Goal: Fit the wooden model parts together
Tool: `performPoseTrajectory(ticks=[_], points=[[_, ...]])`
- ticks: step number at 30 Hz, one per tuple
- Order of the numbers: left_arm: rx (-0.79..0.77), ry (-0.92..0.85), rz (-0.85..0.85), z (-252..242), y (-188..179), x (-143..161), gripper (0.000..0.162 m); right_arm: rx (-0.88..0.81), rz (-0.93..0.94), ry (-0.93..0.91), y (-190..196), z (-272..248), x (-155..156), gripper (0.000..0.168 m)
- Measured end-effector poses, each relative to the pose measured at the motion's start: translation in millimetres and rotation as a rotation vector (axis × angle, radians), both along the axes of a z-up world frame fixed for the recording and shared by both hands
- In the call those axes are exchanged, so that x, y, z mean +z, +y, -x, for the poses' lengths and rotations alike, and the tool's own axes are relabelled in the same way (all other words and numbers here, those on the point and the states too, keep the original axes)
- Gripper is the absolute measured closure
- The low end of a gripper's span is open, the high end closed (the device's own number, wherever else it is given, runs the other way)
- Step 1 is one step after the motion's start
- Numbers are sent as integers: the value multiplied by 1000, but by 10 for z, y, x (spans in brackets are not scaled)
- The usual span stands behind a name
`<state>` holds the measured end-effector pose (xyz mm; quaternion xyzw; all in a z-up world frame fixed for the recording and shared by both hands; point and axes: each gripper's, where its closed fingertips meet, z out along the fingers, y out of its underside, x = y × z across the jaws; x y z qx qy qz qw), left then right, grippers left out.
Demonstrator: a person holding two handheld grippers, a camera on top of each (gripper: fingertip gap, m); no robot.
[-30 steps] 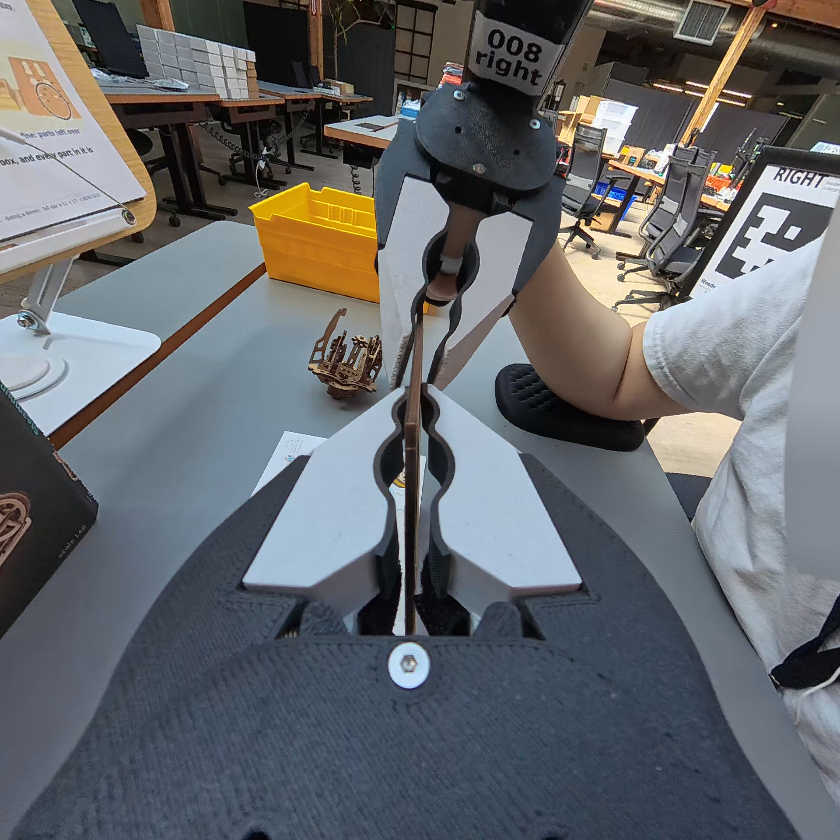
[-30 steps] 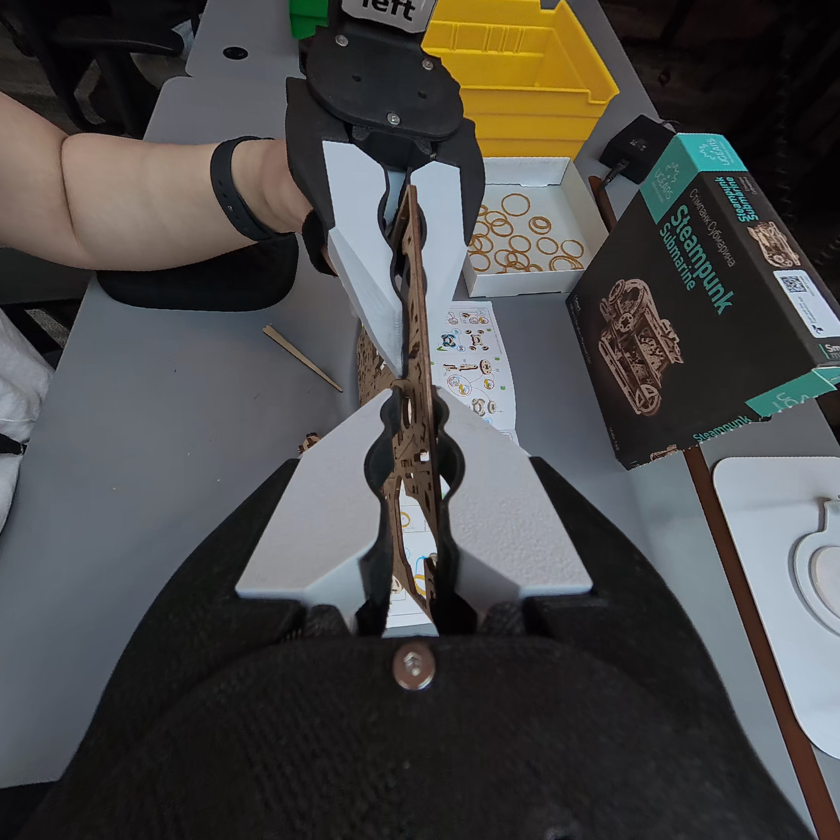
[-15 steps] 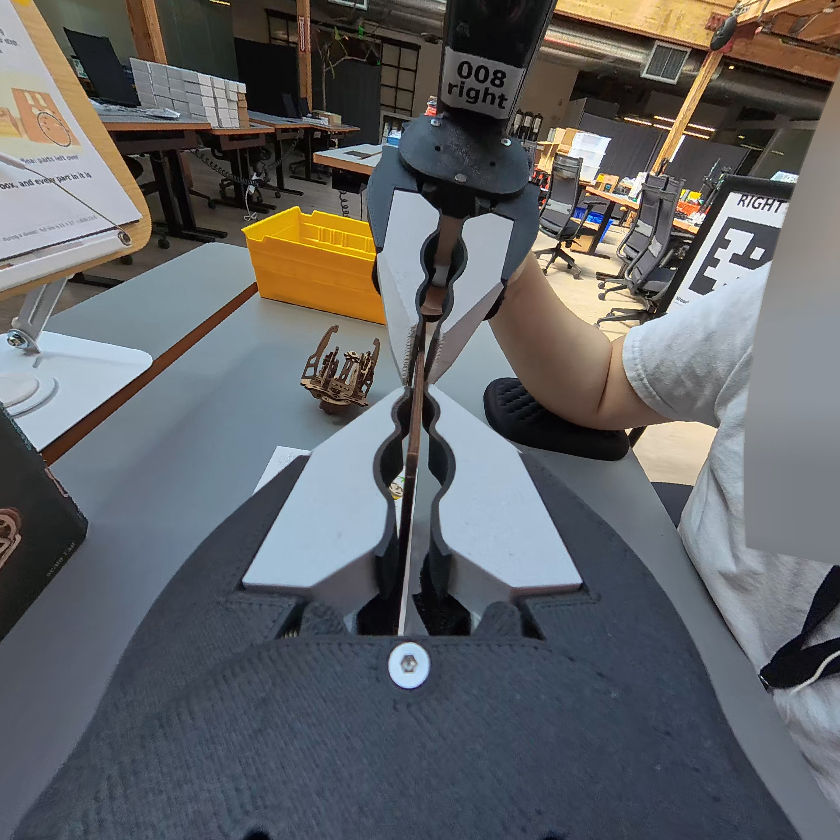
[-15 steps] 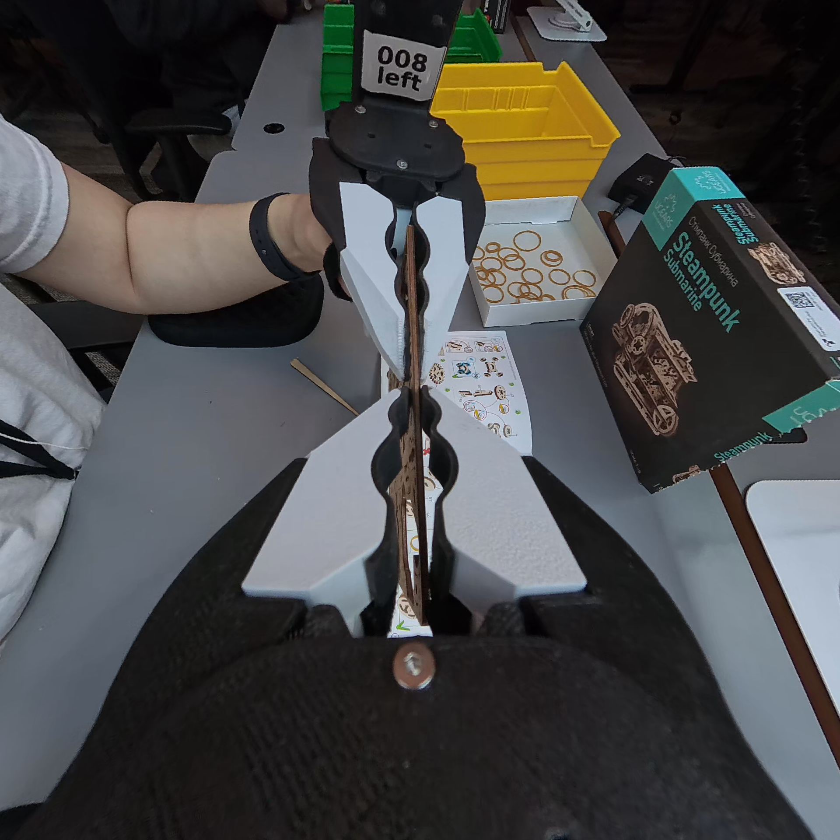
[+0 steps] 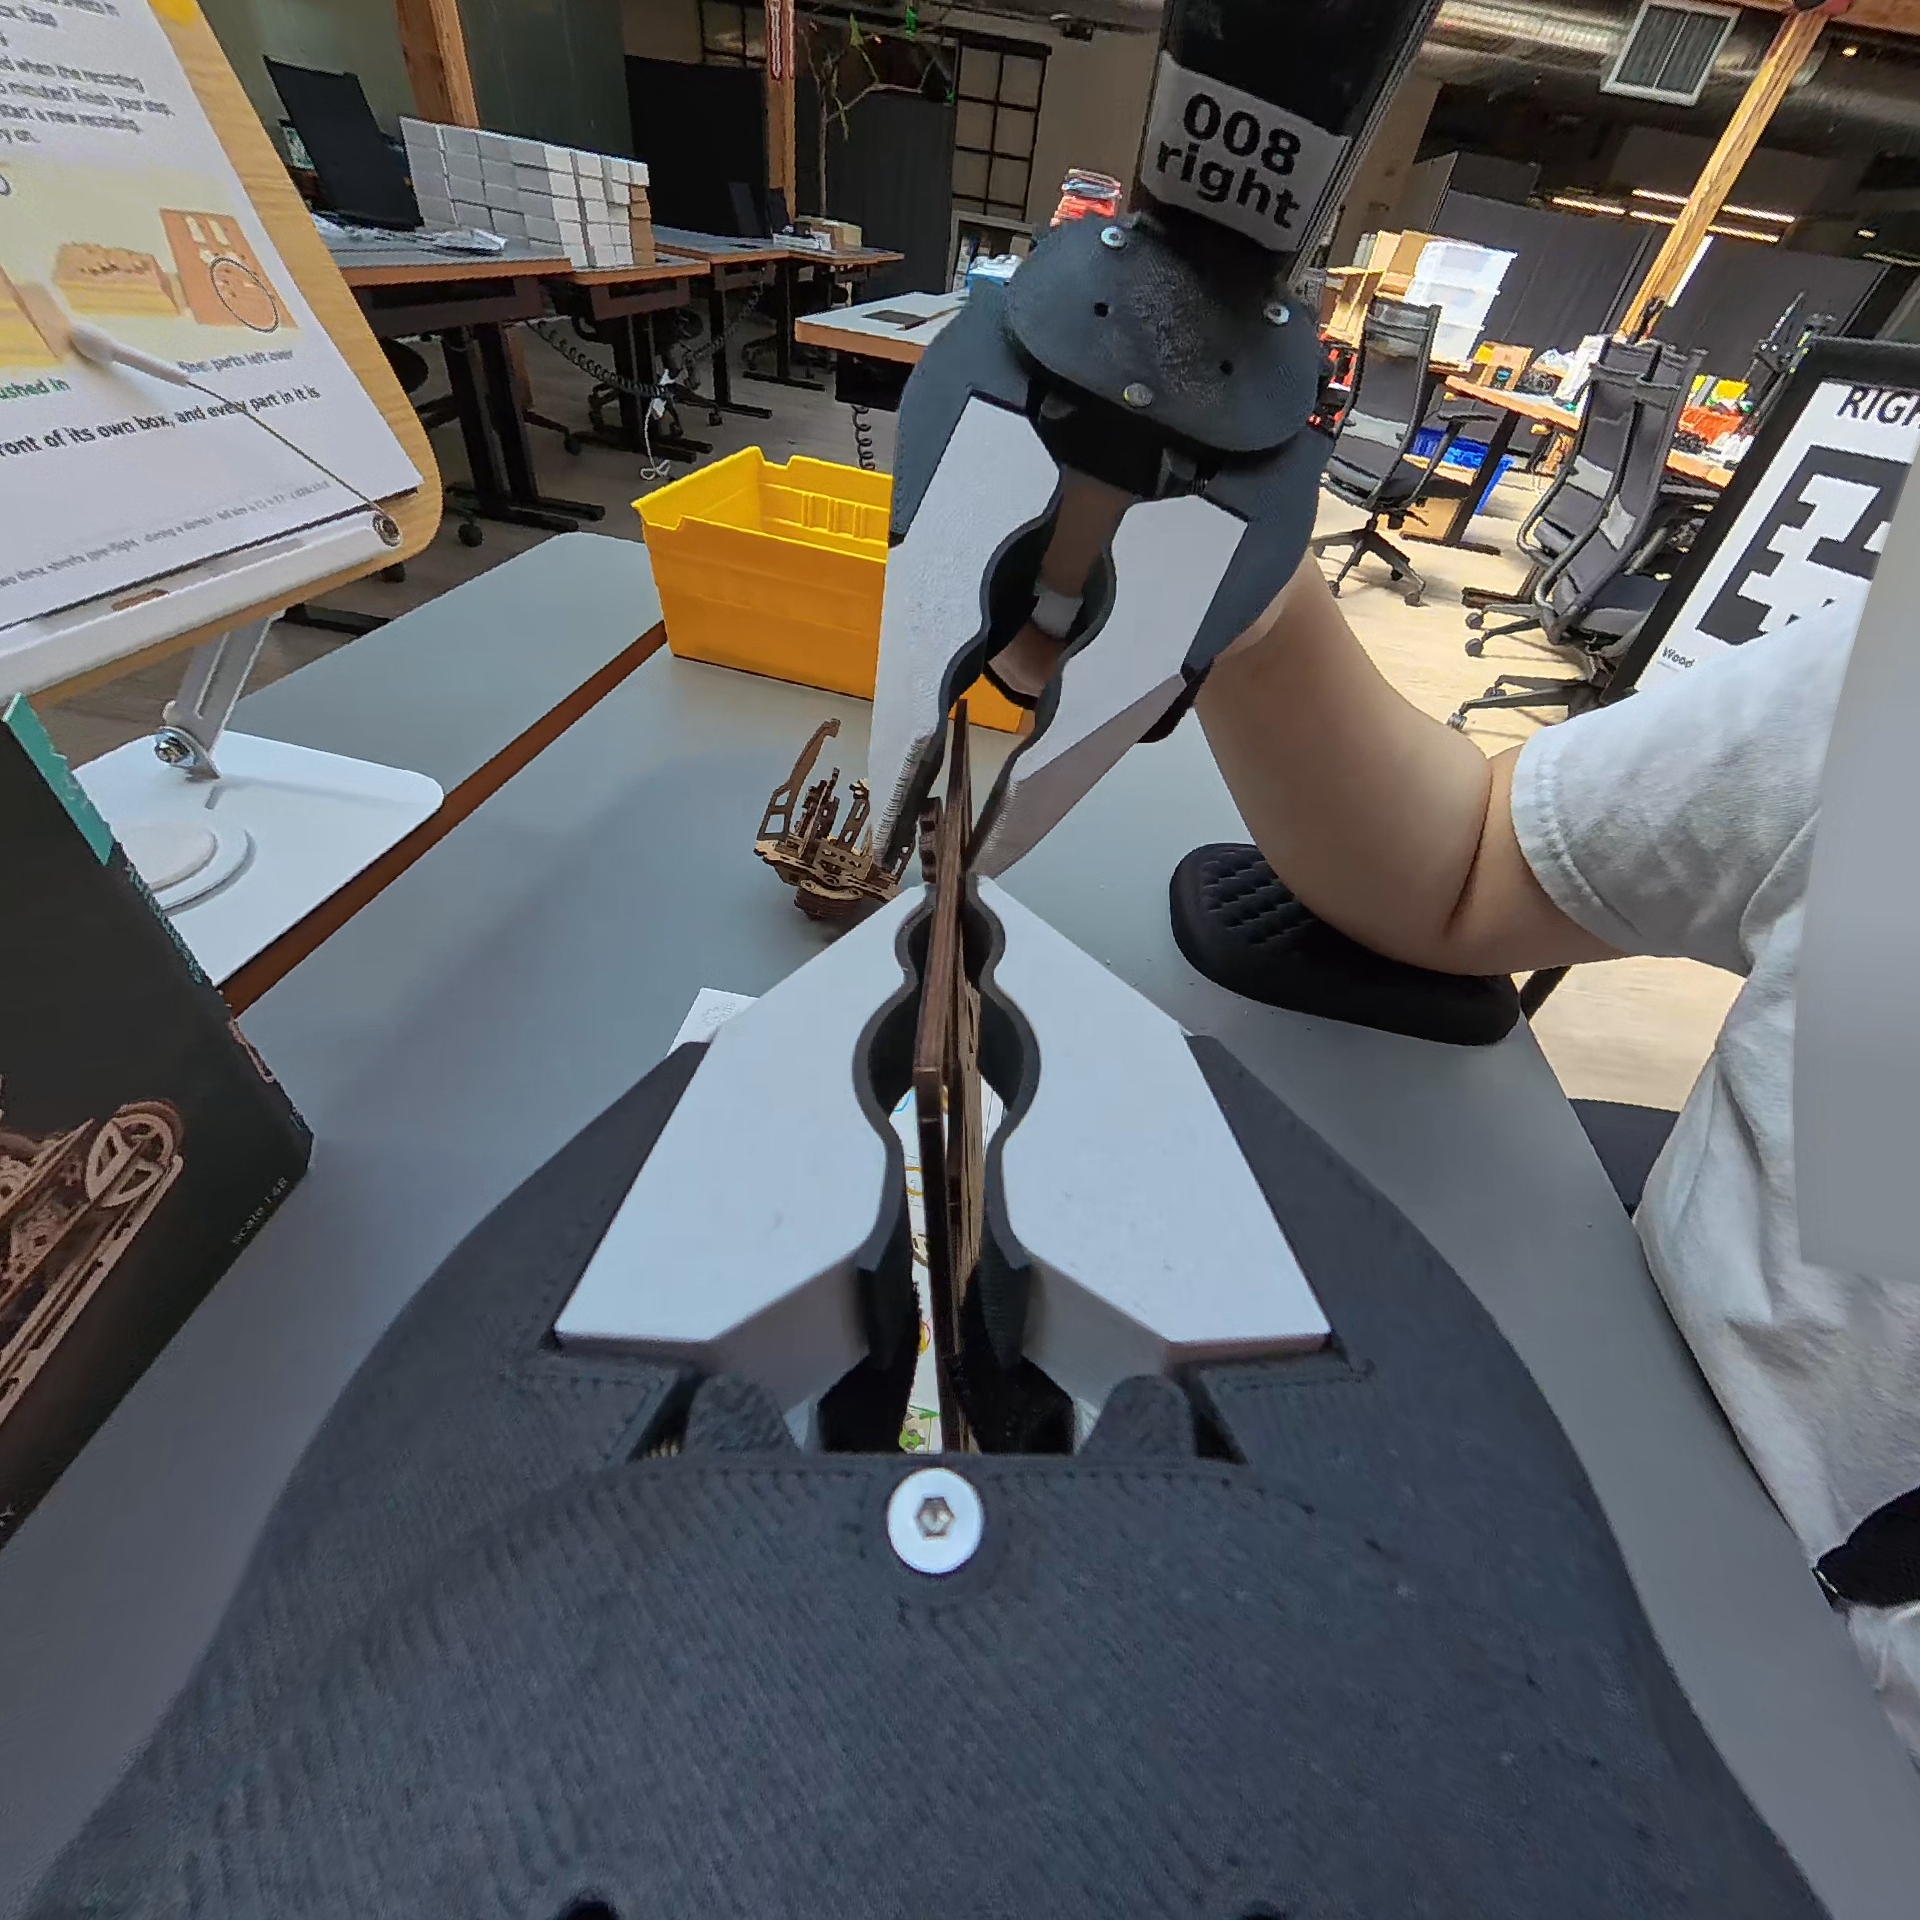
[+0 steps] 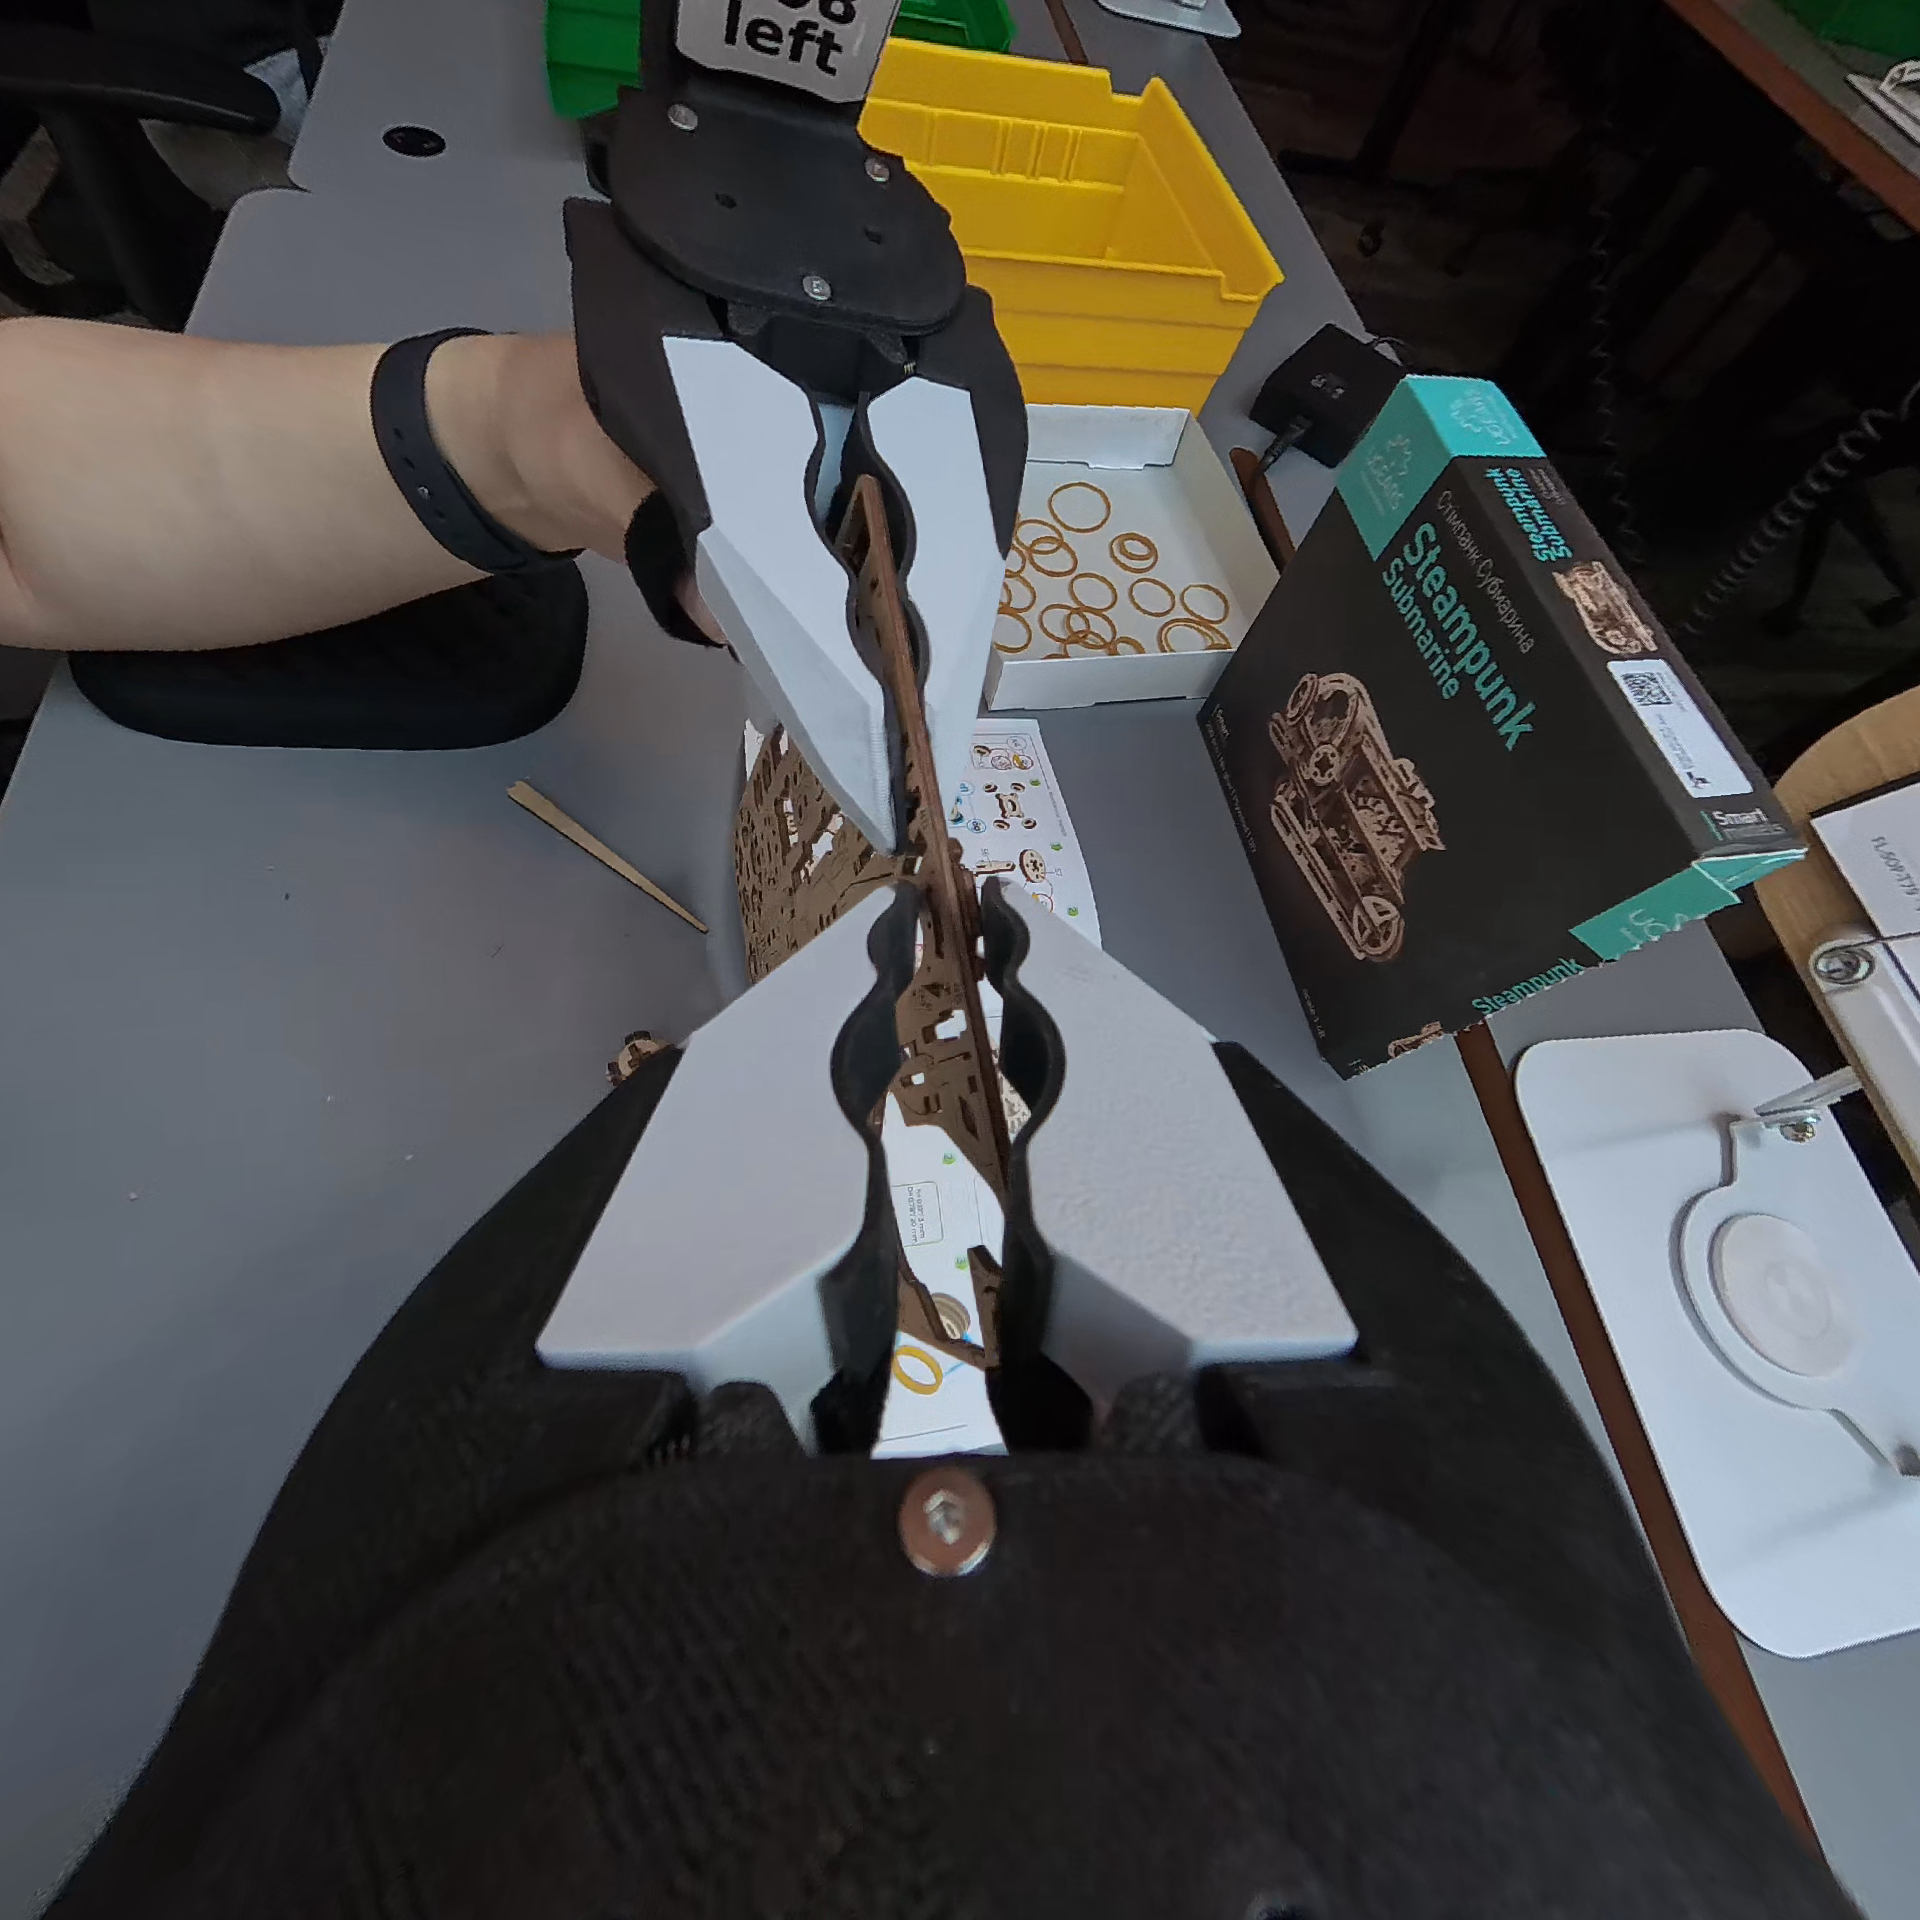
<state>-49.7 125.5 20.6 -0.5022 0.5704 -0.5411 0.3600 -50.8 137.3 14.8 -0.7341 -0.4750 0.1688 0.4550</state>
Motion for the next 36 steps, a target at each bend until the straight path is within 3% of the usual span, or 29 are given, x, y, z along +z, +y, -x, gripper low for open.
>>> performPoseTrajectory(ticks=[4,12,15,29,36], points=[[-5,-6,8,-4,-5,3,162,9,73,-69,-46,-32,-171,139],[-65,-10,79,4,-64,2,159,66,89,-94,-108,80,-243,162],[-87,81,90,35,-49,-160,156,66,80,-105,-101,104,-256,162],[-66,72,1,37,-46,-181,160,37,184,-51,-86,97,-268,163],[-73,87,11,30,-57,-191,161,45,26,-155,-50,65,-255,153]])
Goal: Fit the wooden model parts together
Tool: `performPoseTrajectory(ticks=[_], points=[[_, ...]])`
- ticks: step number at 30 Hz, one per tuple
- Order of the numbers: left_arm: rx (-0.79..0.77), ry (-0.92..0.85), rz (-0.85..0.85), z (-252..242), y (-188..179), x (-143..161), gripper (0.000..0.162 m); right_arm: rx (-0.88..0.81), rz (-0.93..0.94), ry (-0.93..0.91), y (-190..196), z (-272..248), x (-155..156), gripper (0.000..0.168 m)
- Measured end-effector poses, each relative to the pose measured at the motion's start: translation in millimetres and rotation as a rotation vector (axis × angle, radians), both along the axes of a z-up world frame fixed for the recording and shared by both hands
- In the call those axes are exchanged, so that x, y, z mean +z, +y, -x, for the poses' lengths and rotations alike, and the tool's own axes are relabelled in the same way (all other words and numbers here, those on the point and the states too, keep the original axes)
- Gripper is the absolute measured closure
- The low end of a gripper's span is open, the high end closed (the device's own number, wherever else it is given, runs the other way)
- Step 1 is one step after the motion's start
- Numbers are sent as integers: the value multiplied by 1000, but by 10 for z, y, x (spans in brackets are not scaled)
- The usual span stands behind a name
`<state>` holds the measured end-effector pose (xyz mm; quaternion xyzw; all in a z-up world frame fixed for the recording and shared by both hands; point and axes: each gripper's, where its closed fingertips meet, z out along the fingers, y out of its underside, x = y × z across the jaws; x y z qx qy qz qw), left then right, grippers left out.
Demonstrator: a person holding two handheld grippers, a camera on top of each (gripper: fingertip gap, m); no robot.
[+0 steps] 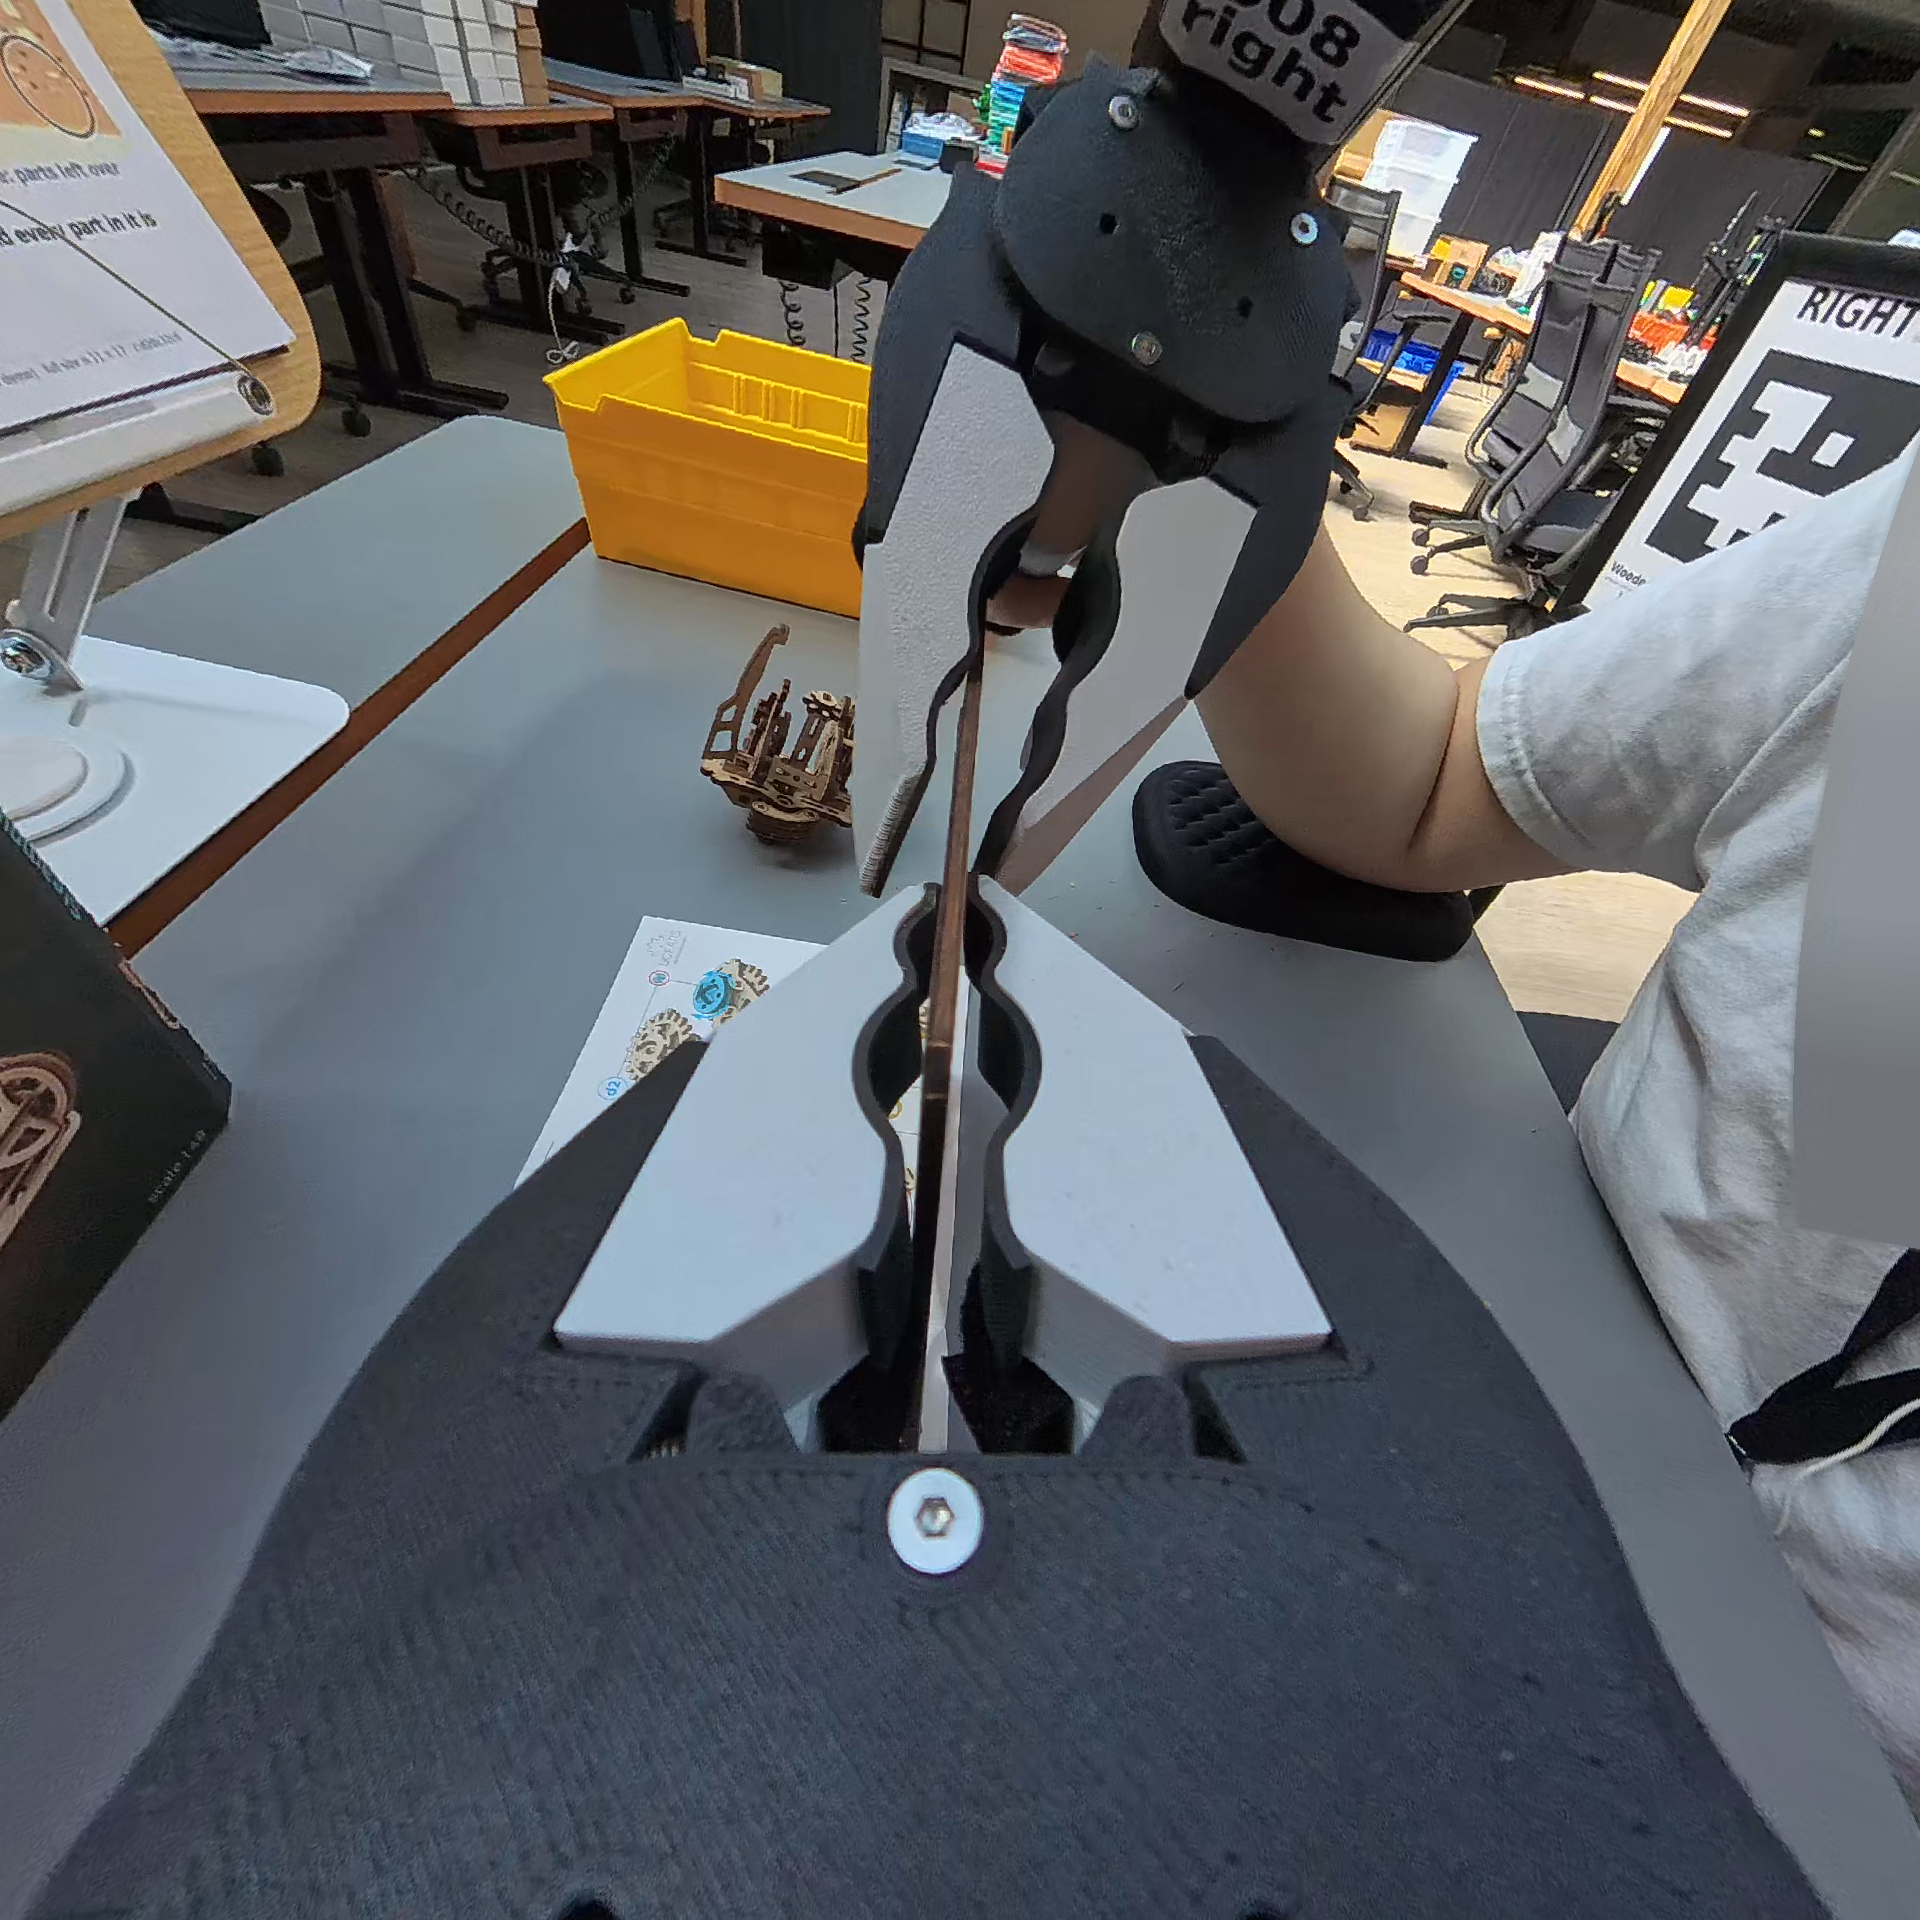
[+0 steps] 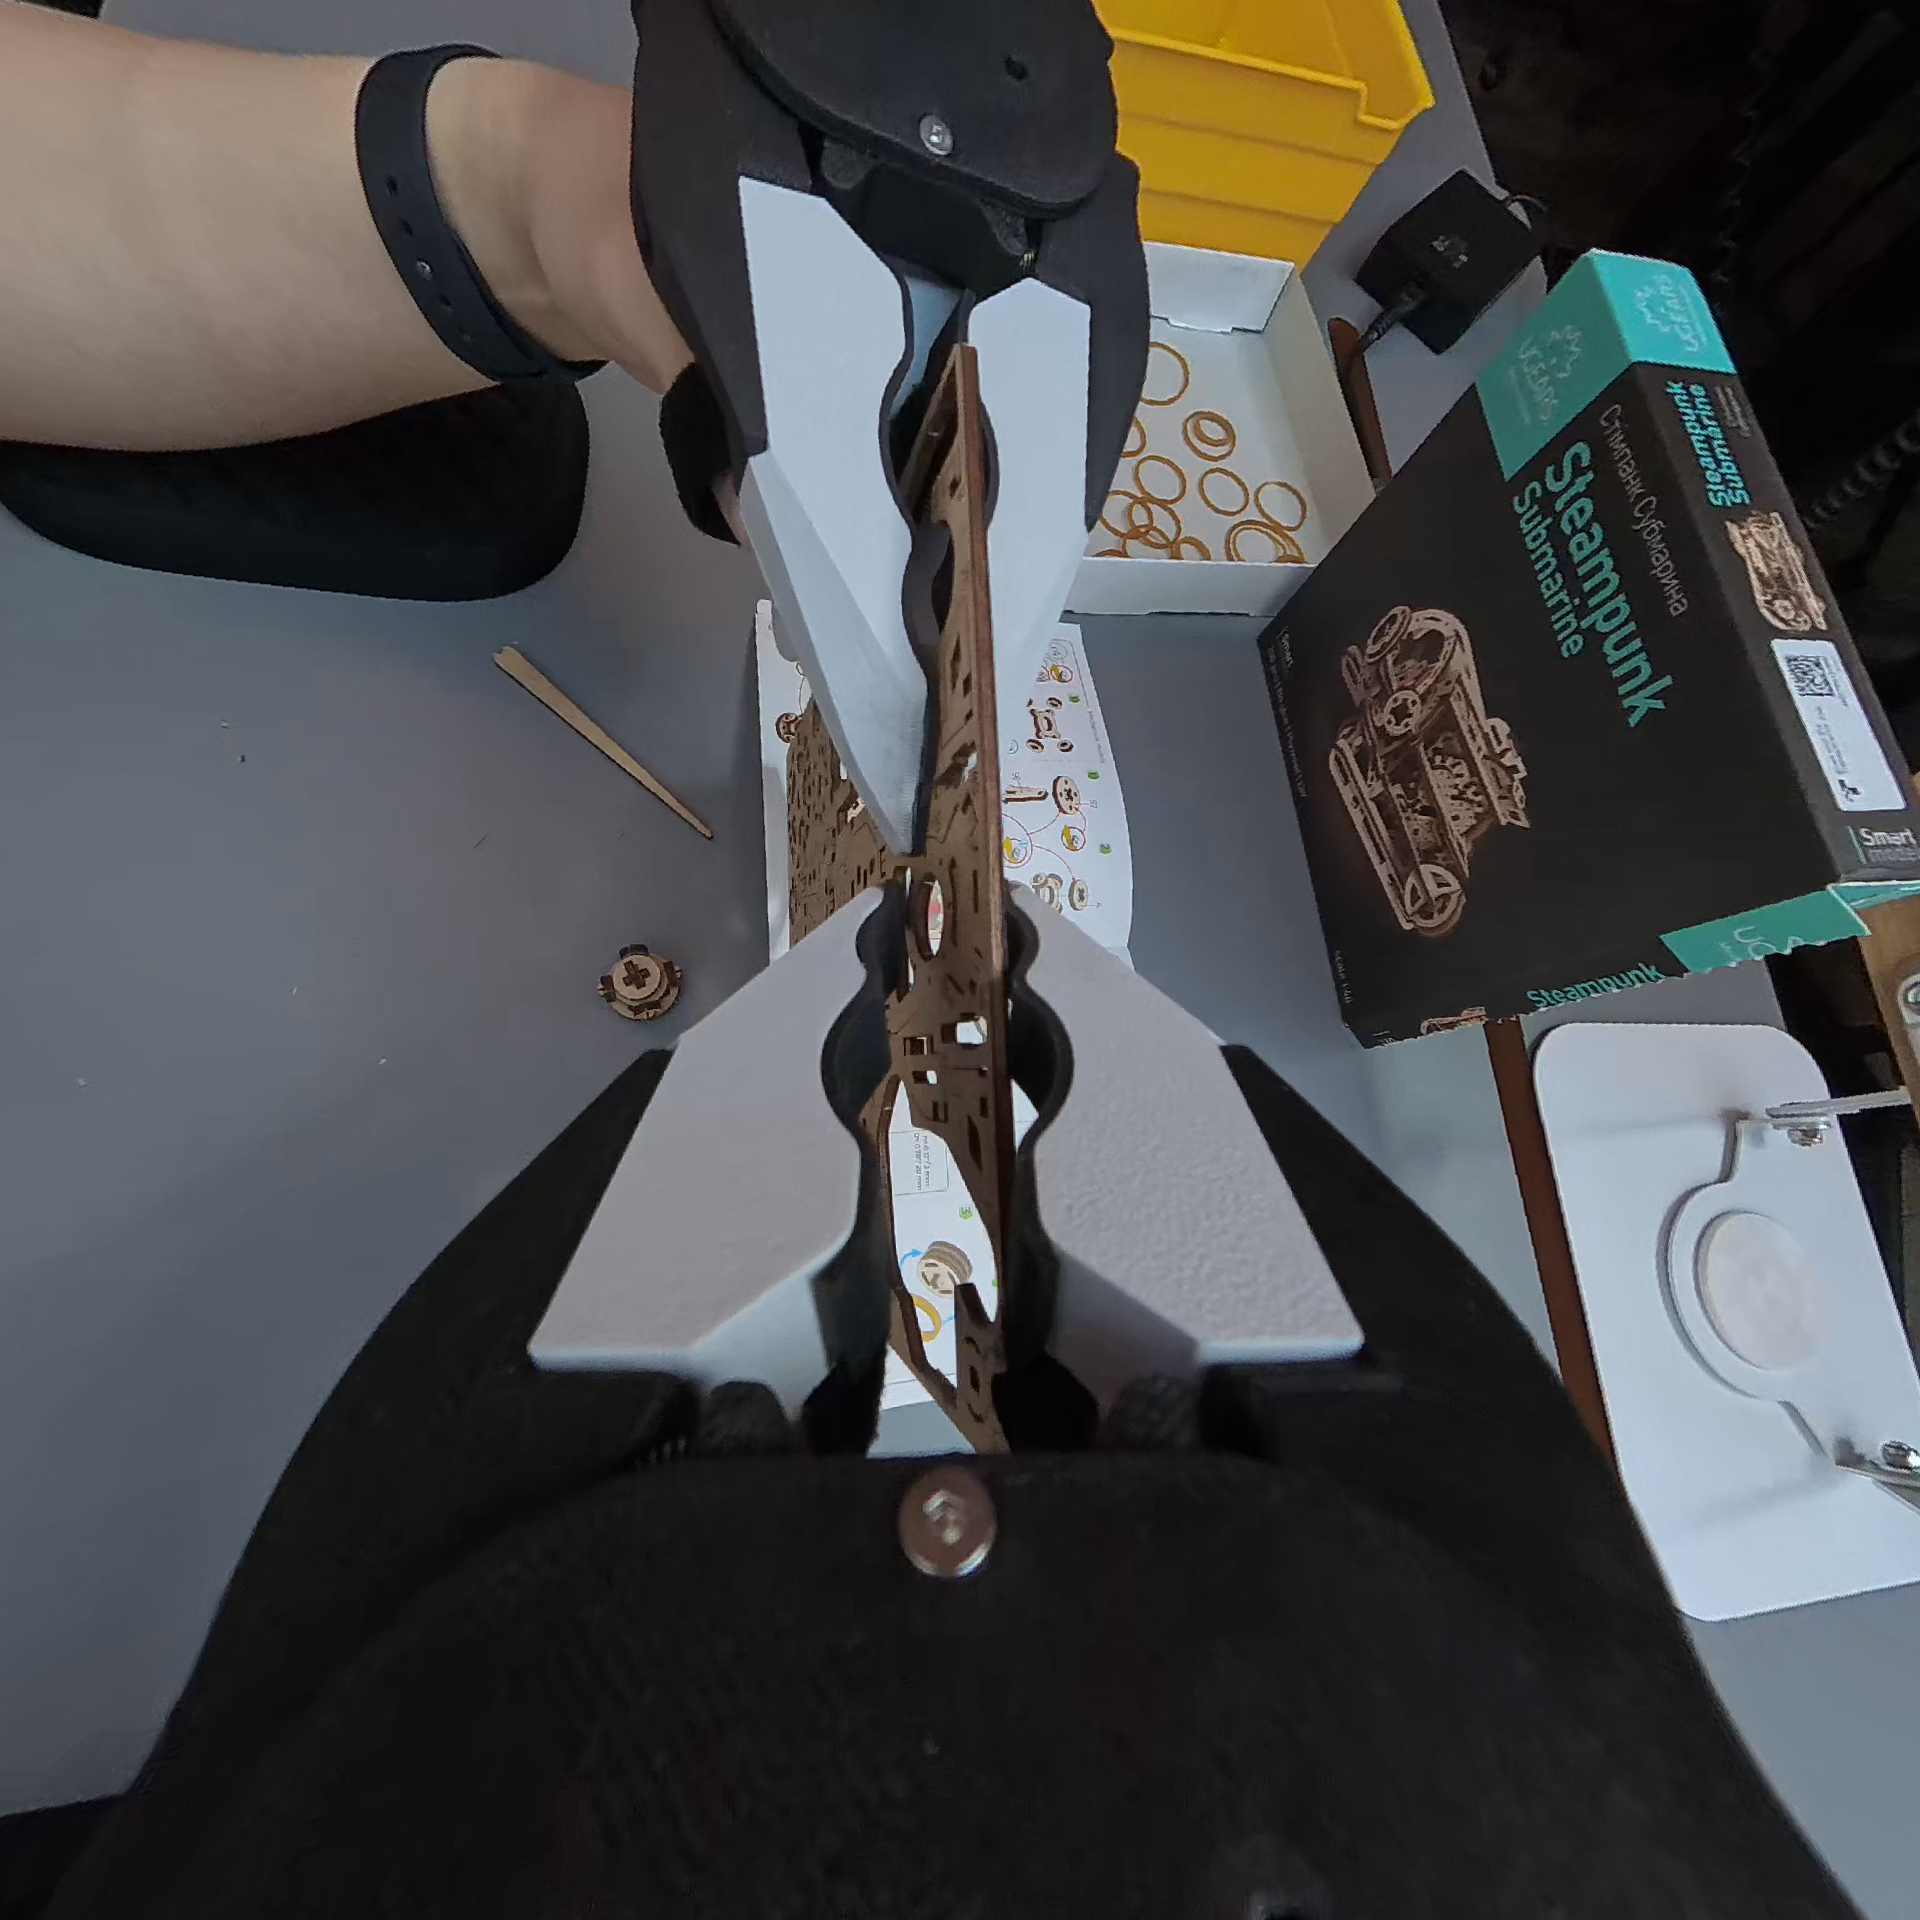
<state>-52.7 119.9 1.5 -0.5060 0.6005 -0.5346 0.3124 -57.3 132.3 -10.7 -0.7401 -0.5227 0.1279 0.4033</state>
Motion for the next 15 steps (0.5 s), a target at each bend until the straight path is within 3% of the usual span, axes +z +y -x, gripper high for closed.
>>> performPoseTrajectory(ticks=[8,15], points=[[20,-1,8,-4,41,-4,162,-43,-31,99,16,-73,239,158],[60,-3,-75,4,86,-22,160,-112,30,140,82,-79,215,158]])
